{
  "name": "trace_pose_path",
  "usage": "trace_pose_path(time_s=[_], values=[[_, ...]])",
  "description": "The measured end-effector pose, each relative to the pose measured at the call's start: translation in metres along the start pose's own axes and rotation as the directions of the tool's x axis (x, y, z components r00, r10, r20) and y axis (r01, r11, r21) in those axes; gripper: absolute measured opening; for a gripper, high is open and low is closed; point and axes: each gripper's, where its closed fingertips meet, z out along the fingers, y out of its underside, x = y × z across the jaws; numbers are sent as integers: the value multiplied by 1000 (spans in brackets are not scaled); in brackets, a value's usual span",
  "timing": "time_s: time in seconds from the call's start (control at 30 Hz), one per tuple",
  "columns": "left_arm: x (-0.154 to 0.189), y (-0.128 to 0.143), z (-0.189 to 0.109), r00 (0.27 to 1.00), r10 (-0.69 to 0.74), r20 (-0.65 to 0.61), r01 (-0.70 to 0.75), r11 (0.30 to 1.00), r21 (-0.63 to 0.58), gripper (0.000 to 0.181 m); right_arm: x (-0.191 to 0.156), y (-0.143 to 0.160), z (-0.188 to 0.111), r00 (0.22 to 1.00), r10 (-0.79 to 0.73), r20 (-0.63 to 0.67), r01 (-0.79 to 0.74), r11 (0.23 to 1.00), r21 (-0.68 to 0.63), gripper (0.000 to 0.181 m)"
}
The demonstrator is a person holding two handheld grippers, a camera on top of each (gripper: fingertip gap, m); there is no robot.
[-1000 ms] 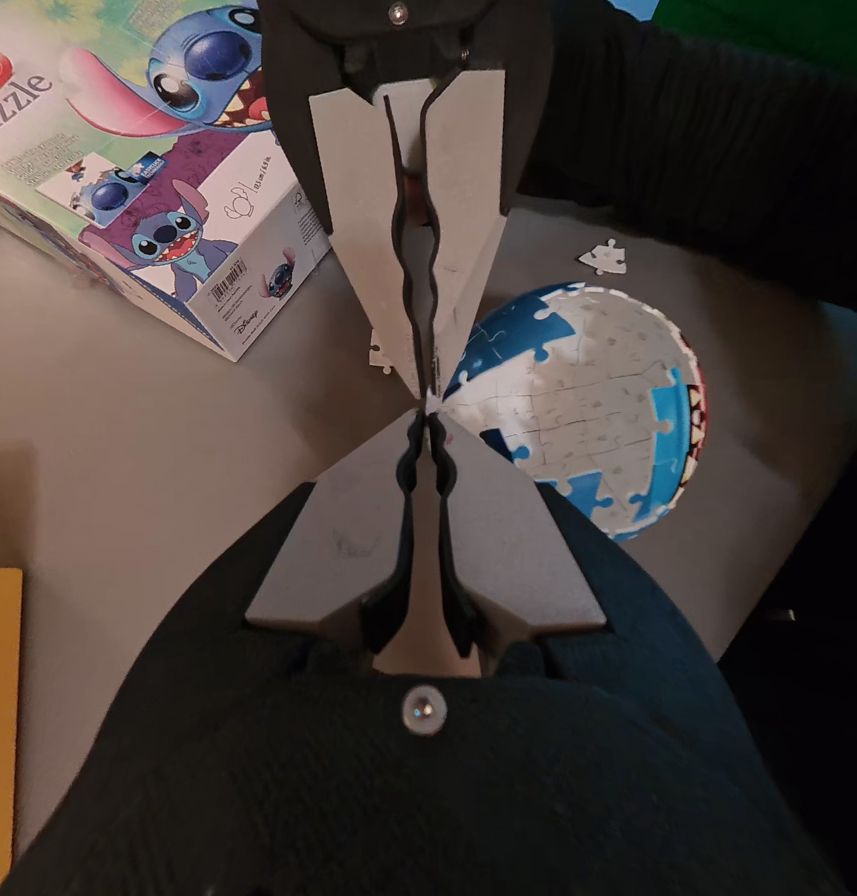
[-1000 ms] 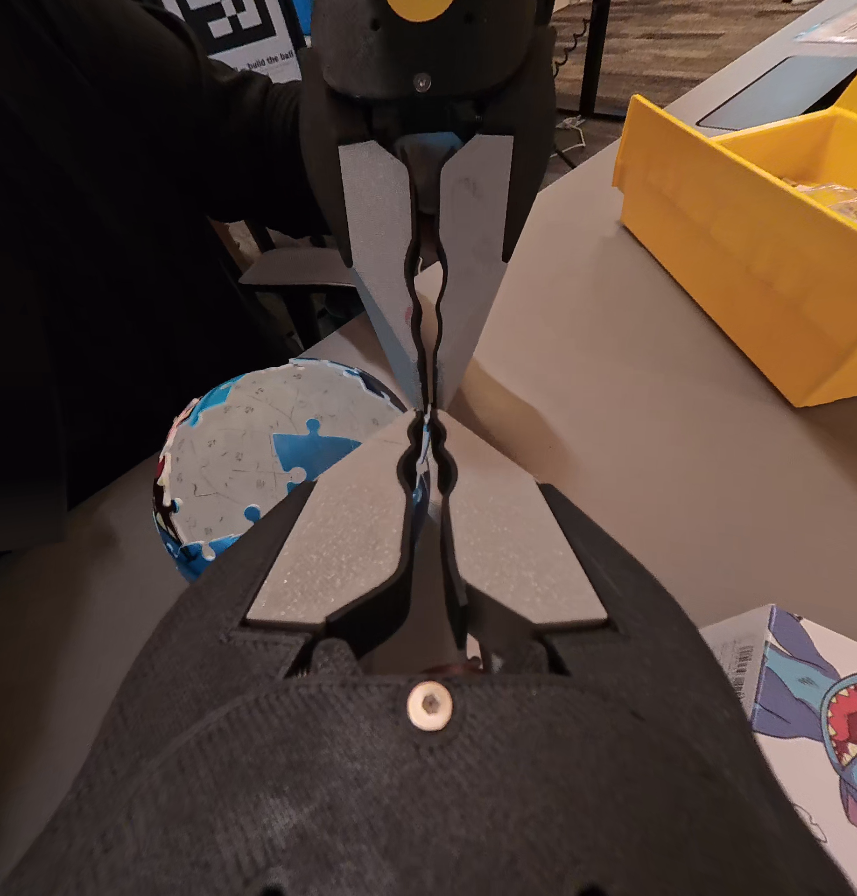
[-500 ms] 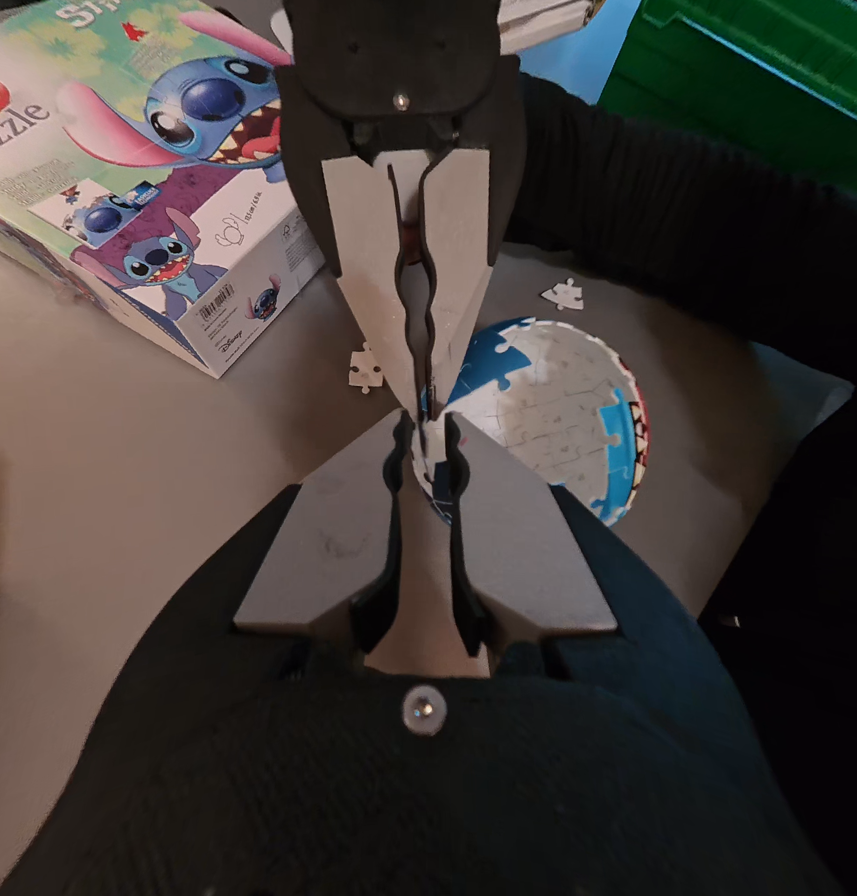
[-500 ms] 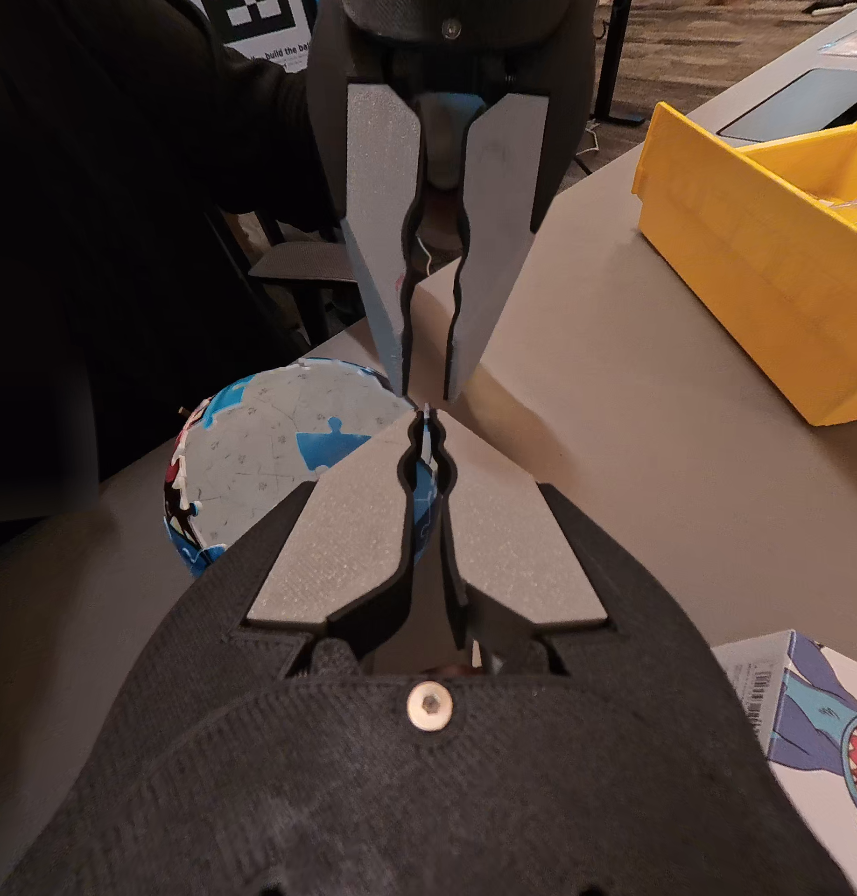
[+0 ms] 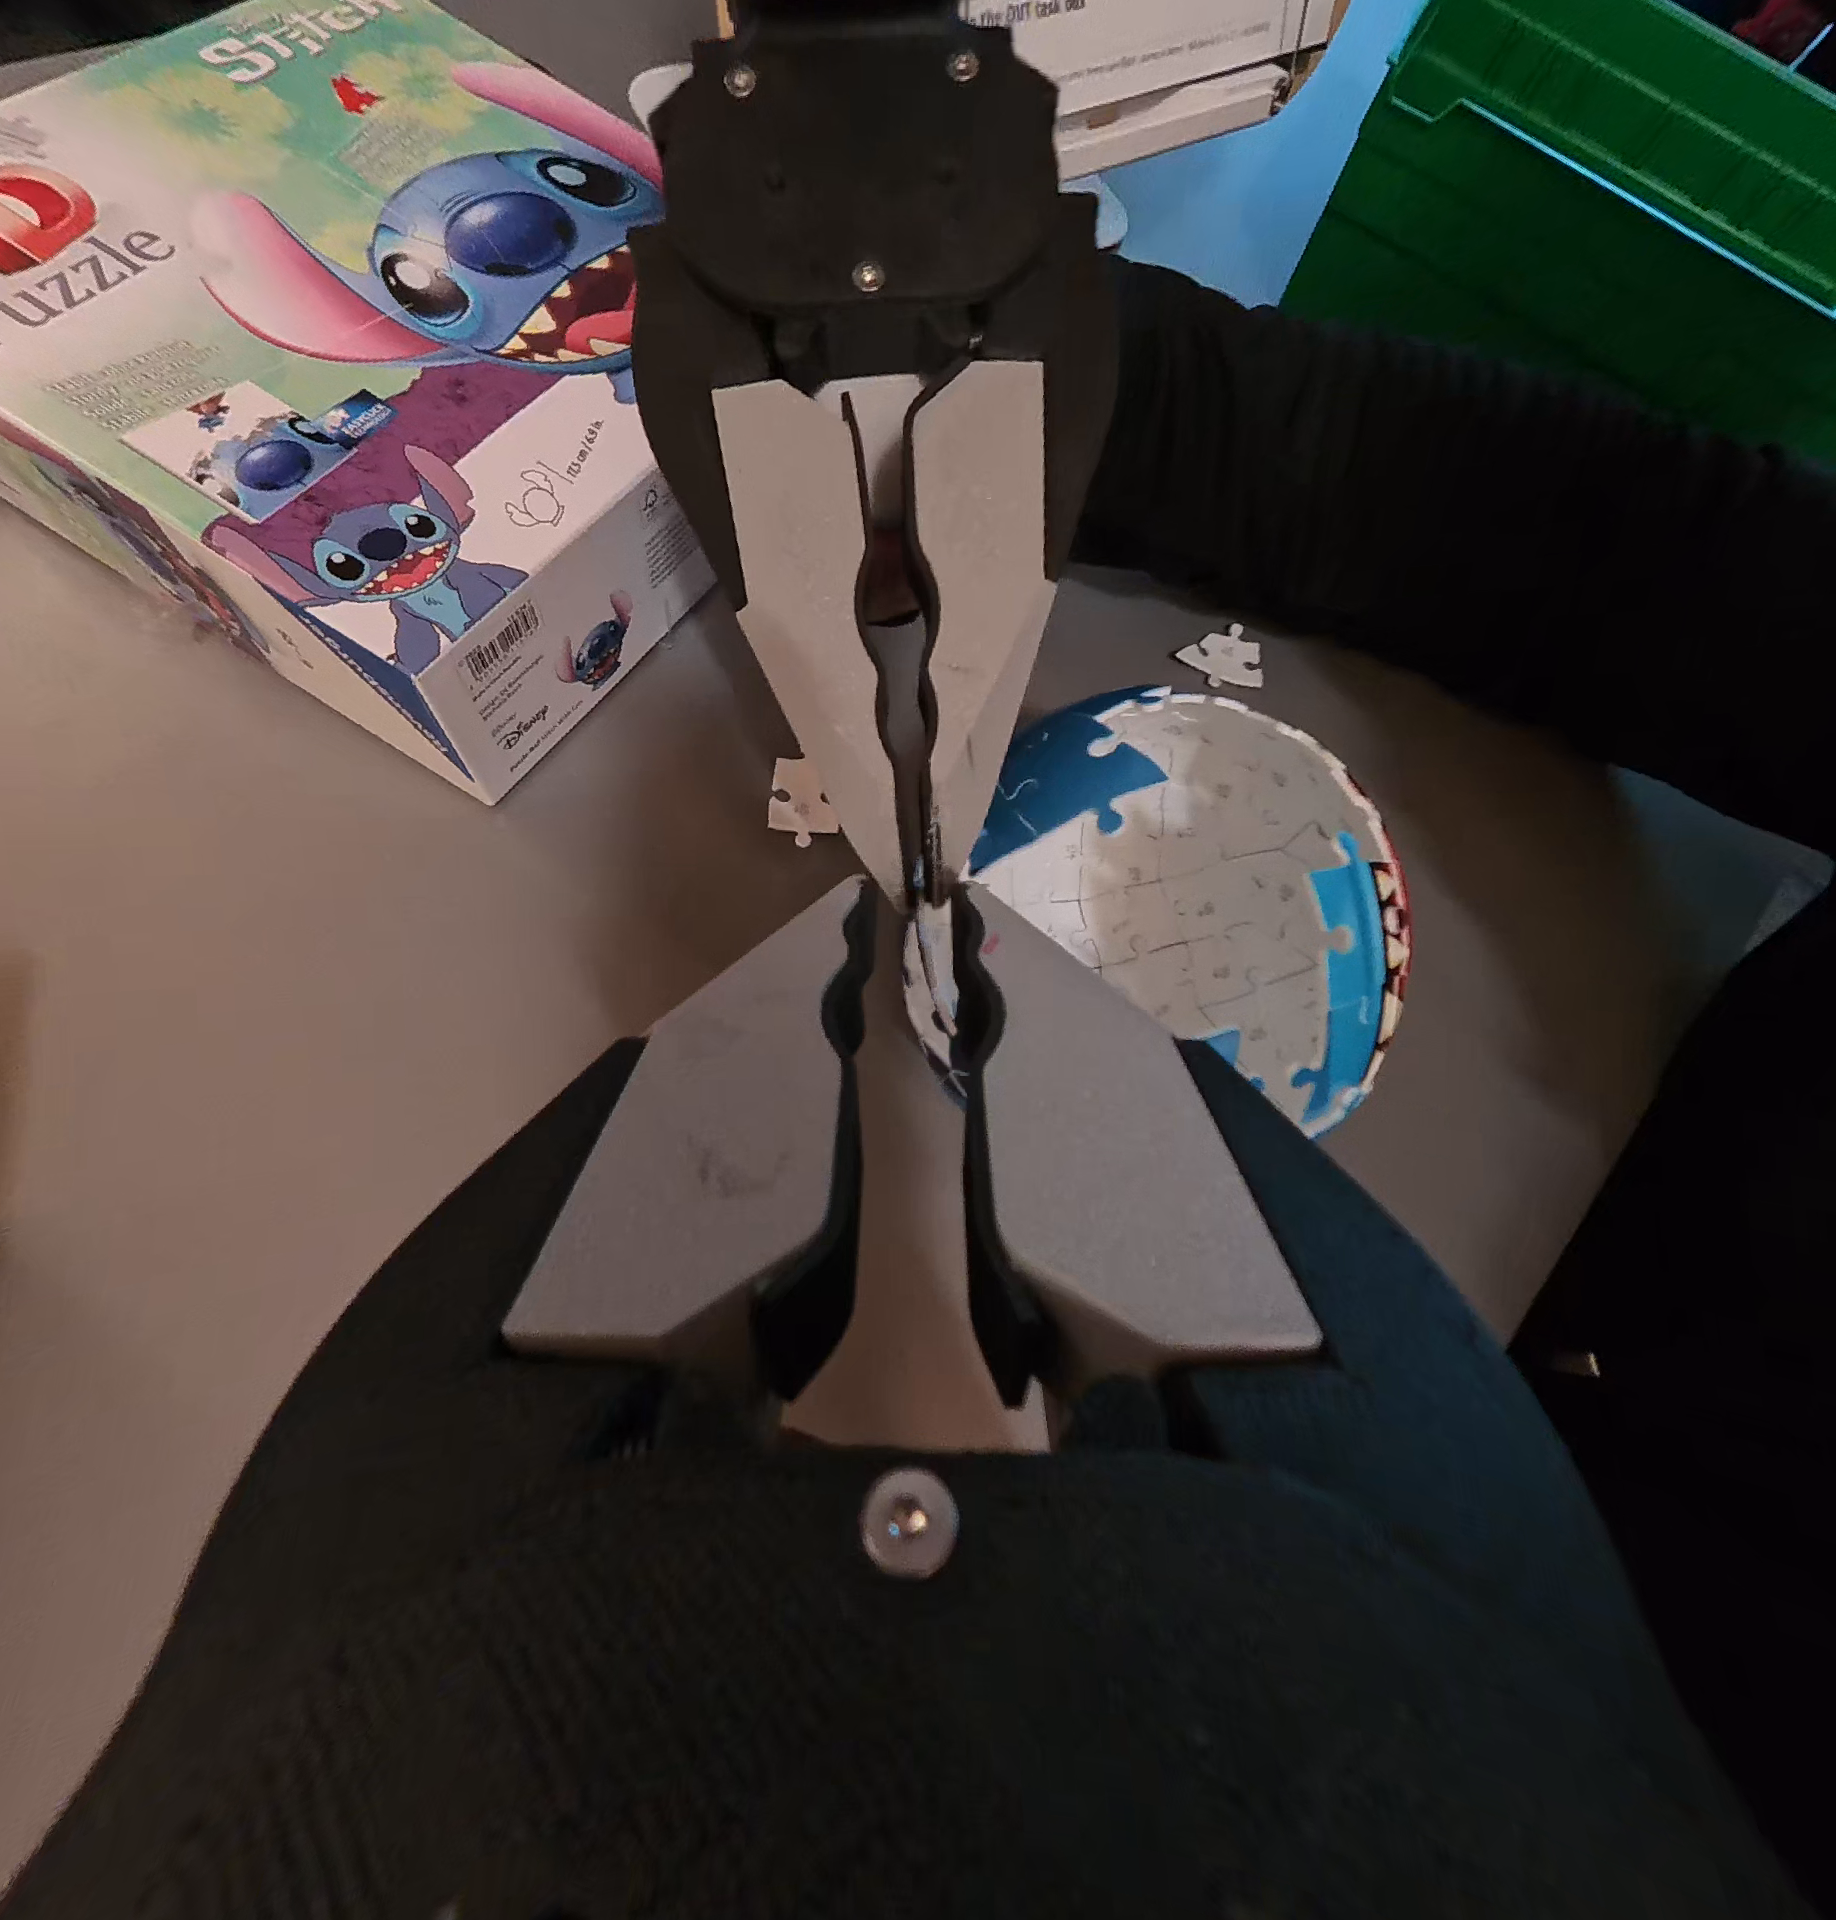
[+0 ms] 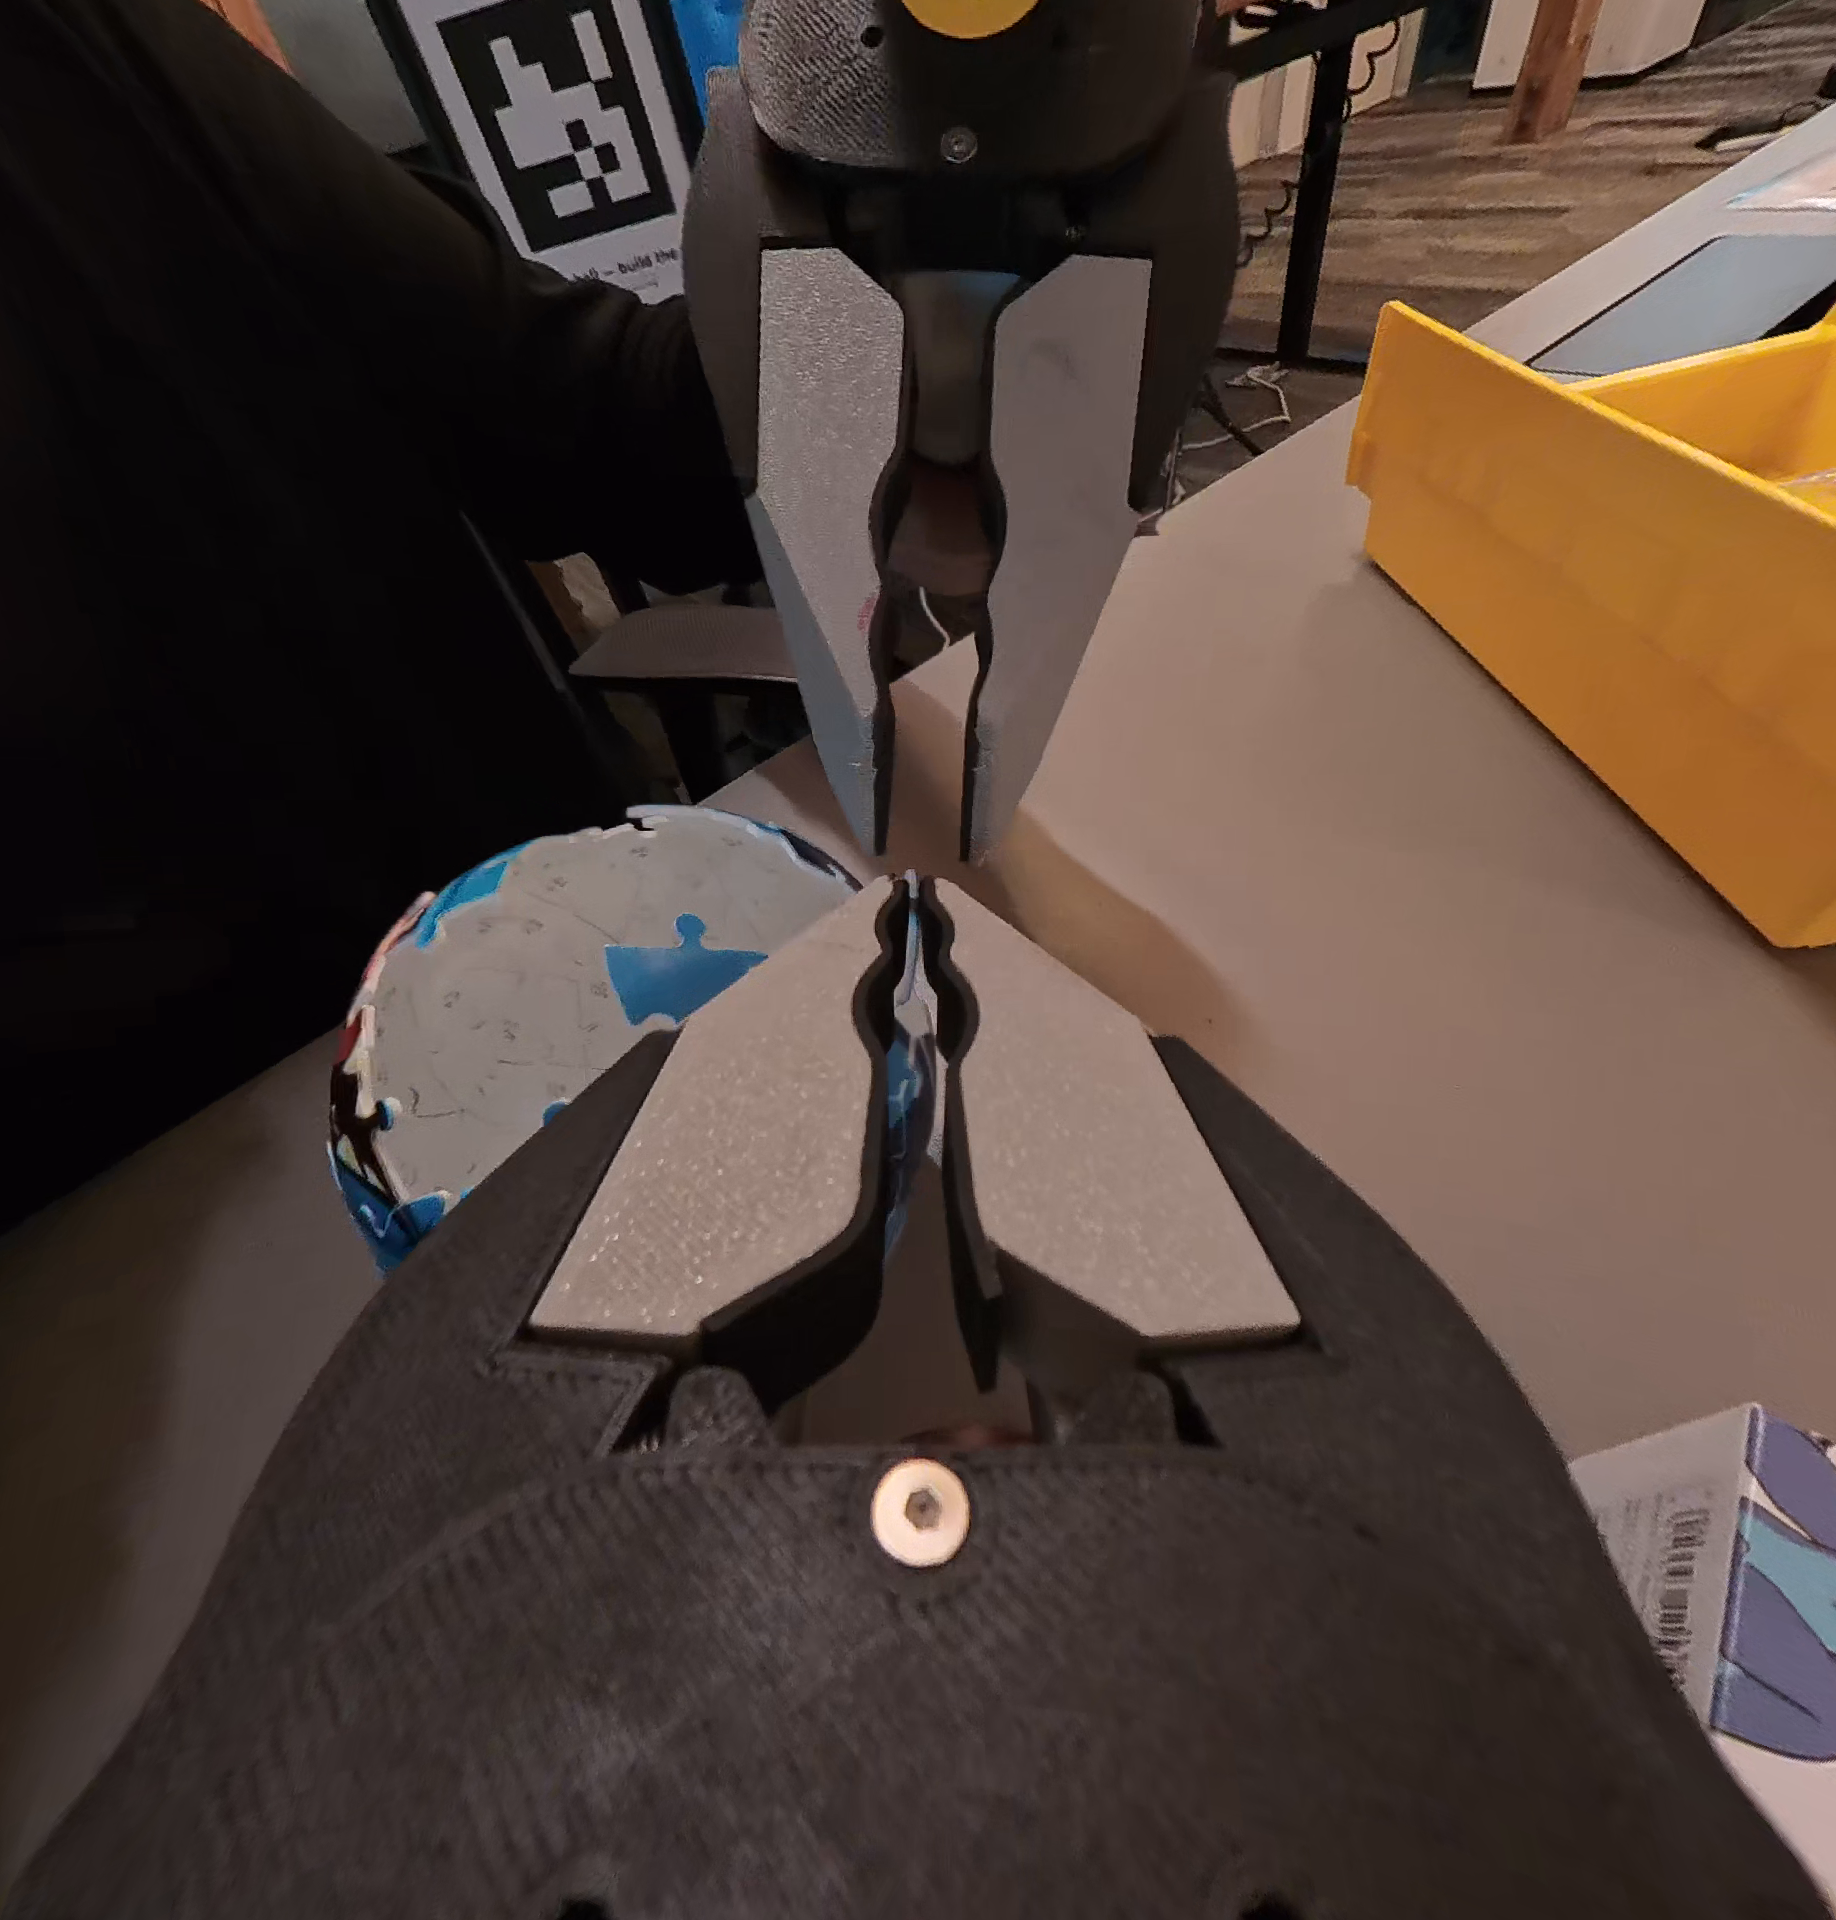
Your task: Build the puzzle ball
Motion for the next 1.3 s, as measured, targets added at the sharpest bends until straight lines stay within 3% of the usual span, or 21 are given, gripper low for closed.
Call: trace_pose_path(time_s=[0.33, 0.47, 0.77, 1.13, 1.3], values=[[2, 1, -3, 1000, -1, -2, 1, 999, 32, 13, -8, 0, 2, 998, -18, 56, 16, 999, 45, 0], [2, 1, -3, 1000, -23, -8, 24, 998, 59, 15, -5, -3, -1, 999, -40, 19, 39, 998, 55, 0], [-8, 5, -25, 994, -112, 3, 109, 971, 213, 18, -7, -13, -4, 999, -23, 35, 20, 995, 99, 0], [-1, 13, -24, 996, -91, 23, 85, 978, 193, 21, -16, -7, 3, 993, -119, 10, 119, 993, -13, 0], [-3, 11, -20, 995, -99, 22, 93, 977, 192, 21, -14, -13, -3, 994, -113, -10, 113, 993, 16, 0]])
